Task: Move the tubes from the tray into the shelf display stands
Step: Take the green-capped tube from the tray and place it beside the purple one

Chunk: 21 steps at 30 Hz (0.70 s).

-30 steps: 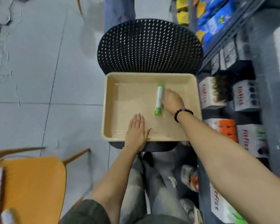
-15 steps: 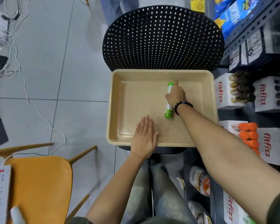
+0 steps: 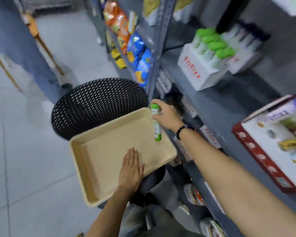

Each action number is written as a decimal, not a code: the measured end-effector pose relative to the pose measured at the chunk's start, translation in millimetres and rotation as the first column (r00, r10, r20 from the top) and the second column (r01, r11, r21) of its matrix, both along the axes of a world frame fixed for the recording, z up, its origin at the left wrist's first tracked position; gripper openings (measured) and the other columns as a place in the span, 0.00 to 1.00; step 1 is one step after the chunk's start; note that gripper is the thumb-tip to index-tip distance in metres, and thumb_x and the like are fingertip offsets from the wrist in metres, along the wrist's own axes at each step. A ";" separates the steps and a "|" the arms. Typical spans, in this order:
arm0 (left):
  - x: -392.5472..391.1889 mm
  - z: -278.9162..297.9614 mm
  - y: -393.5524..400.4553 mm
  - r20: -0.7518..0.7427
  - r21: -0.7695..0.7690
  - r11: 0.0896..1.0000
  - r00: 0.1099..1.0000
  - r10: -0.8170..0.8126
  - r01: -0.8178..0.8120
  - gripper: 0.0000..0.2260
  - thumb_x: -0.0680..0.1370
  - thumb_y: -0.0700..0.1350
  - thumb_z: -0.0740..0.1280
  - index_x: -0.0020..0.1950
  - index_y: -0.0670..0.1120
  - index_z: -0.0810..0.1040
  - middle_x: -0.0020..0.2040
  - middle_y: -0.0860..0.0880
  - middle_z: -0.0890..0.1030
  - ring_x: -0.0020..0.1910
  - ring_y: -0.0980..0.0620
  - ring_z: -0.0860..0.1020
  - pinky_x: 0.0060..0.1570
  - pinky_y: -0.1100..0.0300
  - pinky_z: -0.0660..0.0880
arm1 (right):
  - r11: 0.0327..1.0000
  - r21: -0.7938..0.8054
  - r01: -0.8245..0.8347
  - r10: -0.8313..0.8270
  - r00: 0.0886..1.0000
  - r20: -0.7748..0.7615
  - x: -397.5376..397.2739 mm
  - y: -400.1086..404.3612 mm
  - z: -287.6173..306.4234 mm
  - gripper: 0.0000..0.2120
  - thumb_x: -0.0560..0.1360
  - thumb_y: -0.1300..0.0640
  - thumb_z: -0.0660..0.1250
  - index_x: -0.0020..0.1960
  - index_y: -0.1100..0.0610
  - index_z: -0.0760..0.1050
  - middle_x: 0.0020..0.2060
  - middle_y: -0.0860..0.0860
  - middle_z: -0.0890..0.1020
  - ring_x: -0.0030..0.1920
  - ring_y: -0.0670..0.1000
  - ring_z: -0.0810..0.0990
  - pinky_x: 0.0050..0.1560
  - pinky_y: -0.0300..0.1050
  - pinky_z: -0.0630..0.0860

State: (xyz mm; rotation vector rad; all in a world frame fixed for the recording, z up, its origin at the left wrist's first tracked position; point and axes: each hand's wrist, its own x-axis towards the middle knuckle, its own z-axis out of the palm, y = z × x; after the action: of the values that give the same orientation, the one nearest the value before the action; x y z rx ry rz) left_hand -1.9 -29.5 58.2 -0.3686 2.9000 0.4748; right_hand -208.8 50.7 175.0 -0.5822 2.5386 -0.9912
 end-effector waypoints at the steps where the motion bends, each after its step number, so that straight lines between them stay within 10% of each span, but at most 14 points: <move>1: -9.4 13.2 2.4 -0.039 -0.004 0.998 0.997 -0.068 0.068 0.35 0.80 0.53 0.33 0.65 0.33 0.70 0.66 0.34 0.72 0.65 0.37 0.71 0.63 0.43 0.68 | 0.999 -0.028 0.037 -0.038 0.999 -0.038 -0.1 12.3 18.2 0.23 0.66 0.57 0.69 0.59 0.44 0.72 0.46 0.51 0.81 0.43 0.52 0.77 0.42 0.39 0.71; 5: -49.0 61.0 17.4 -0.107 -0.076 0.949 0.943 -0.314 0.307 0.32 0.81 0.51 0.38 0.61 0.33 0.74 0.62 0.35 0.76 0.61 0.37 0.75 0.68 0.55 0.54 | 0.975 -0.100 0.196 -0.213 0.956 -0.200 5.9 68.7 84.7 0.21 0.67 0.56 0.71 0.59 0.46 0.74 0.45 0.52 0.83 0.45 0.54 0.80 0.47 0.44 0.75; 11: -119.0 101.8 73.4 -0.325 -0.031 0.844 0.794 -0.515 0.535 0.24 0.79 0.44 0.59 0.70 0.31 0.59 0.72 0.33 0.60 0.72 0.34 0.58 0.72 0.45 0.52 | 0.891 -0.183 0.415 -0.452 0.786 -0.421 33.0 160.2 156.7 0.21 0.64 0.54 0.67 0.56 0.44 0.72 0.35 0.43 0.79 0.33 0.43 0.74 0.39 0.40 0.70; 15: -150.5 127.7 125.8 -0.371 0.003 0.786 0.731 -0.573 0.618 0.33 0.80 0.55 0.40 0.67 0.29 0.65 0.68 0.30 0.67 0.68 0.31 0.65 0.66 0.38 0.62 | 0.807 -0.238 0.541 -0.583 0.666 -0.465 53.5 212.8 183.5 0.20 0.62 0.53 0.65 0.54 0.42 0.71 0.32 0.36 0.76 0.30 0.40 0.74 0.31 0.32 0.69; 21: -194.2 115.8 173.9 -0.264 -0.130 0.728 0.684 -0.680 0.673 0.44 0.69 0.60 0.19 0.74 0.36 0.48 0.76 0.37 0.51 0.75 0.41 0.48 0.74 0.50 0.44 | 0.739 -0.286 0.610 -0.667 0.601 -0.441 69.6 263.4 197.9 0.23 0.64 0.57 0.67 0.57 0.45 0.72 0.34 0.34 0.76 0.31 0.34 0.74 0.35 0.24 0.66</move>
State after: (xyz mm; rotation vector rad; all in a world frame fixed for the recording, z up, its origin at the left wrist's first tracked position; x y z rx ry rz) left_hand -196.1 144.4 174.0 0.8464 3.0114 0.3808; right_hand -139.2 314.1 372.9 0.1237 3.3153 -1.3522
